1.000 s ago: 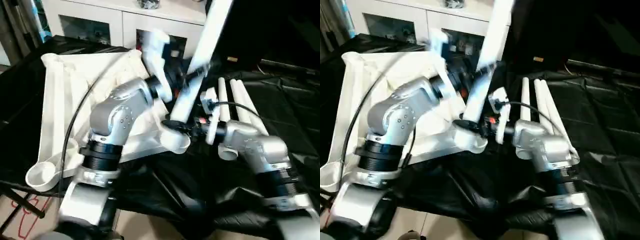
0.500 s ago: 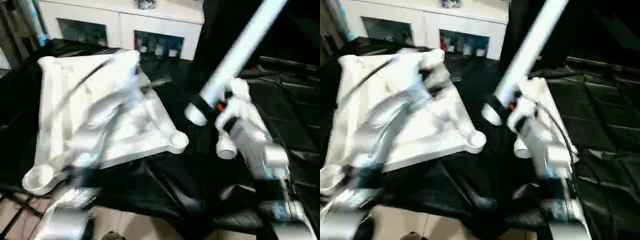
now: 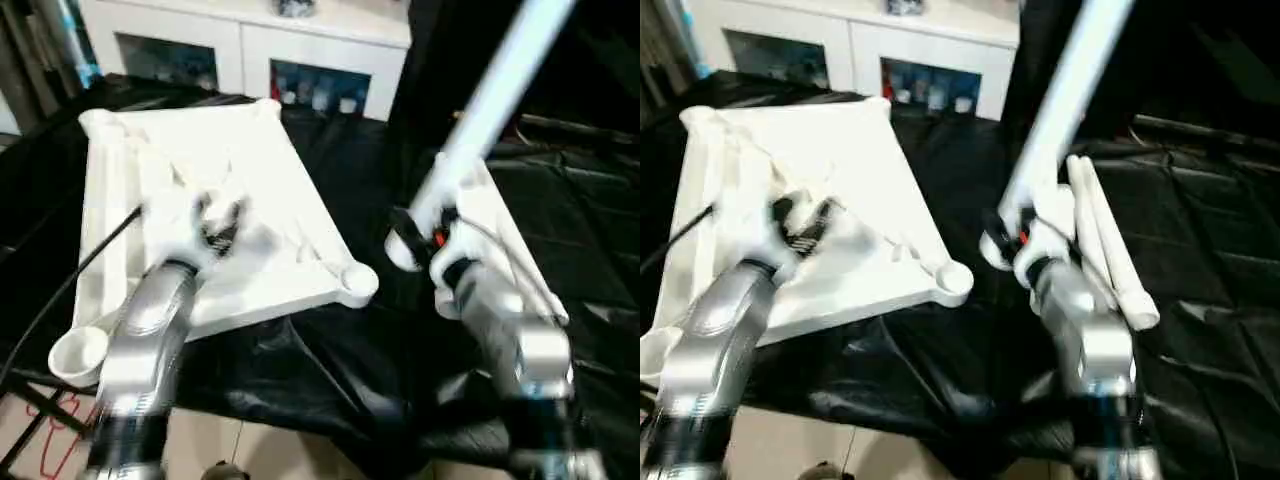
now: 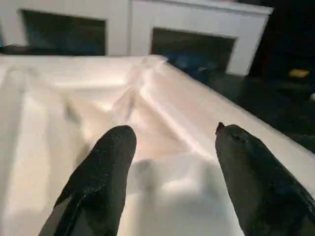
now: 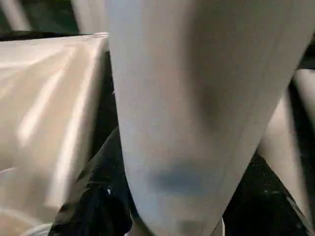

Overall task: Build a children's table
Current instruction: Move to table

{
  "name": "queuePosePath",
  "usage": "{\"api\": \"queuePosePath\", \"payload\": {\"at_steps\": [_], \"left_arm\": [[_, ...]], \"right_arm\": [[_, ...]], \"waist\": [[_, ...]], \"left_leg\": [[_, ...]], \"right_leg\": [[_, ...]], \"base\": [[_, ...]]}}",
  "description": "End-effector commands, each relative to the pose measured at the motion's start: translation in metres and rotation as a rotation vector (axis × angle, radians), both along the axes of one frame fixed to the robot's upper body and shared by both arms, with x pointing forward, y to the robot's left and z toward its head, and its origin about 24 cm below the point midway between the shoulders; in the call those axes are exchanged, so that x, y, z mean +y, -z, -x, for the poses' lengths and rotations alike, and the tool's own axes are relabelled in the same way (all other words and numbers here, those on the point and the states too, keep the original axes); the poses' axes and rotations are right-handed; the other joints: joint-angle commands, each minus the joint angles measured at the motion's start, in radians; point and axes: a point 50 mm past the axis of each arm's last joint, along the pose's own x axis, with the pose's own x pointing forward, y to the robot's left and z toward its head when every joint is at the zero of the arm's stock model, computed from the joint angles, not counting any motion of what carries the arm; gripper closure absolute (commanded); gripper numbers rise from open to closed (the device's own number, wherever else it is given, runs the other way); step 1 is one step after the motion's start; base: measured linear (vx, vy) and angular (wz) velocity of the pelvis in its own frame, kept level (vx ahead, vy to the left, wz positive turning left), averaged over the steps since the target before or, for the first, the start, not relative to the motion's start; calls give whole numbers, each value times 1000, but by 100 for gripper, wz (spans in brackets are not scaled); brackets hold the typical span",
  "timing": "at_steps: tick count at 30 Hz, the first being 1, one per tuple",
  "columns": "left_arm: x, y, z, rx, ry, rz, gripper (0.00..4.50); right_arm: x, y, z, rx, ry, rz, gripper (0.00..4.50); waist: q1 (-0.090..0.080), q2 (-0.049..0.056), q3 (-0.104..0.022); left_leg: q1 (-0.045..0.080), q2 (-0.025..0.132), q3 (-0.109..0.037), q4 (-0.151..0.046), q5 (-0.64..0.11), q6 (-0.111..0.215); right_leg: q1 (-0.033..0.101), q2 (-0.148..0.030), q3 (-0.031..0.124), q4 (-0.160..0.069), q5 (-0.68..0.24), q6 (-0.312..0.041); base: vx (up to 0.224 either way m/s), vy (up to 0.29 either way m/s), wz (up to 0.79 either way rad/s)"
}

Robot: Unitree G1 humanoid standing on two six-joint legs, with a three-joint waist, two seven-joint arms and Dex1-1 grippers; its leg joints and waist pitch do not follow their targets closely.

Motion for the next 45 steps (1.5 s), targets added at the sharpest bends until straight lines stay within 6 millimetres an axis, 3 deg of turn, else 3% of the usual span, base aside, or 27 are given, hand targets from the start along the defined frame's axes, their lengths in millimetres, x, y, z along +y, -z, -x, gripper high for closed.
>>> {"api": "queuePosePath", "payload": {"at_steps": [1, 4, 7, 8, 9, 10, 11, 13, 14, 16, 17, 20, 27, 28, 29, 33, 34, 35, 36, 37, 38, 40, 41, 42, 43, 44, 45], "left_arm": [[-3, -11, 2, -48, -25, -7, 151], [-4, -11, 3, -38, -29, -11, 151], [-4, -11, 2, -31, -27, -23, 151], [-4, -11, 2, -32, -29, -23, 151], [-3, -11, 2, -35, -39, -10, 151], [-2, -10, 2, -13, -61, 1, 151], [0, -9, 2, 2, -87, 8, 151], [2, -8, 3, 20, -108, 1, 151], [2, -7, 3, 21, -107, -2, 151], [-2, -7, 6, 6, -62, -22, 151], [-5, -7, 9, -5, -40, -25, 151], [-6, -7, 12, -10, -45, -16, 151], [-11, -11, 13, -36, -14, -52, 151], [-12, -11, 13, -36, -4, -62, 151], [-13, -11, 13, -40, 10, -83, 151], [-21, -13, 15, -55, 97, -154, 151], [-21, -13, 15, -56, 98, -155, 151], [-22, -13, 15, -57, 113, -169, 151], [-23, -13, 15, -62, 130, -186, 151], [-24, -13, 16, -63, 141, -196, 151], [-24, -11, 16, -55, 148, -210, 151], [-21, -10, 19, -52, 138, -194, 151], [-21, -10, 19, -52, 138, -194, 151], [-20, -9, 20, -50, 131, -195, 151], [-17, -9, 20, -47, 121, -196, 151], [-15, -9, 19, -45, 114, -199, 151], [-14, -9, 19, -45, 111, -200, 151]], "right_arm": [[-10, -5, 1, -59, 83, 43, 259], [-14, -1, 5, -67, 119, 97, 259], [-18, 8, 12, -51, 118, 112, 259], [-17, 7, 13, -54, 108, 112, 259], [-14, 7, 15, -52, 84, 100, 259], [-11, 8, 16, -50, 57, 95, 259], [-8, 7, 17, -58, 34, 95, 259], [-1, 8, 20, -52, -26, 45, 259], [-1, 8, 20, -51, -31, 41, 259], [-1, 11, 21, -39, -29, 59, 259], [-2, 12, 22, -36, -35, 78, 259], [0, 10, 22, -48, -57, 82, 259], [8, -4, 19, -89, -153, 49, 259], [8, -4, 19, -87, -166, 60, 259], [7, -3, 18, -84, -172, 66, 259], [5, 2, 18, -69, -173, 71, 259], [5, 2, 18, -69, -173, 69, 259], [4, 3, 17, -59, -164, 59, 259], [4, 5, 18, -50, -159, 60, 259], [3, 6, 18, -49, -162, 61, 259], [3, 7, 20, -49, -176, 69, 259], [2, 9, 22, -50, -190, 70, 259], [2, 9, 22, -50, -190, 70, 259], [2, 10, 22, -50, -191, 64, 259], [1, 11, 24, -49, -190, 59, 259], [0, 11, 24, -48, -189, 56, 259], [0, 11, 25, -47, -188, 54, 259]], "waist": [[-7, 11, -65], [-24, 24, -64], [-48, 60, -71], [-59, 56, -74], [-61, 51, -74], [-67, 28, -77], [-35, -17, -86], [-15, -19, -69], [-15, 7, -64], [-25, 14, -72], [-26, 25, -78], [-18, 21, -63], [-21, 26, -53], [-13, 12, -50], [-5, 32, -48], [-9, 15, -30], [-15, 40, -34], [-44, 59, -33], [-54, 56, -37], [-54, 51, -41], [-71, 50, -50], [-79, 22, -62], [-65, -5, -68], [-26, -14, -71], [-18, -30, -94], [-21, -23, -110], [-23, -17, -112]], "left_leg": [[14, 24, -4, -77, -191, -44], [31, 44, -25, -89, -249, -77], [67, 180, -98, -147, -206, 68], [62, 186, -91, -142, -178, 152], [53, 173, -77, -137, -182, 190], [27, 98, -29, -91, -206, 241], [-30, -72, 37, 84, -221, 227], [-65, -57, 0, 89, -90, 143], [-56, -21, -26, 19, -45, 122], [-48, 7, -47, -20, -39, 135], [-19, 37, -64, -37, -86, 144], [12, 31, -40, -46, -176, 111], [48, 66, -58, -82, -347, 40], [3, 46, -83, -96, -406, 48], [-8, 28, -92, -98, -431, 76], [-4, 9, -55, -2, -345, 122], [87, 32, -44, -16, -368, 84], [135, 130, -114, -125, -637, 24], [157, 160, -139, -159, -700, 16], [187, 149, -147, -159, -688, 31], [198, 118, -137, -135, -538, 125], [154, 32, -74, -84, -267, 242], [107, -14, -35, -54, -187, 248], [30, -61, -15, -2, -69, 240], [-11, -37, -47, 10, 86, 203], [-14, -43, -47, -1, 292, 176], [-15, -46, -45, 0, 348, 166]], "right_leg": [[40, -58, 41, -84, -197, -81], [33, -16, 12, -78, -134, -101], [13, -31, -32, -11, -3, -221], [12, -45, -36, 3, 25, -272], [15, -52, -37, -2, 36, -304], [33, -62, -22, -43, 50, -400], [82, -78, 24, -128, -46, -417], [99, -127, 45, -142, -264, -205], [92, -124, 32, -130, -273, -73], [89, -96, 9, -117, -206, 23], [81, -93, -14, -125, -201, 75], [62, -93, -16, -148, -313, 35], [72, -116, -24, -151, -409, -28], [121, -138, -46, -133, -451, -48], [140, -151, -67, -148, -536, -36], [192, -216, -122, -241, -899, -19], [134, -170, -104, -248, -862, -31], [115, -70, -122, -107, -498, -58], [90, -56, -99, -31, -342, -70], [32, -44, -74, 29, -156, -66], [-4, -53, -51, 36, -71, -51], [11, -78, -17, -31, 84, -54], [52, -98, 15, -62, 140, -60], [119, -158, 94, -79, 208, -145], [159, -172, 111, -38, 497, -205], [152, -105, 86, 20, 928, -201], [146, -82, 77, 34, 1062, -191]], "base": [[0, 0, 0], [0, 0, 0], [8, -50, 7], [13, -96, 11], [13, -140, 5], [5, -80, 1], [1, -139, -2], [-15, -147, -7], [-18, -112, -6], [-32, -76, -13], [-33, -67, -14], [0, 0, 0], [0, 0, 0], [0, 0, 0], [0, 0, 0], [52, 20, 43], [106, 45, 48], [67, 31, 20], [98, 39, 2], [67, 22, 3], [152, 13, 9], [146, -33, 8], [133, -73, 5], [112, -93, 11], [112, -93, 11], [98, -73, 12], [83, -51, 8]]}}
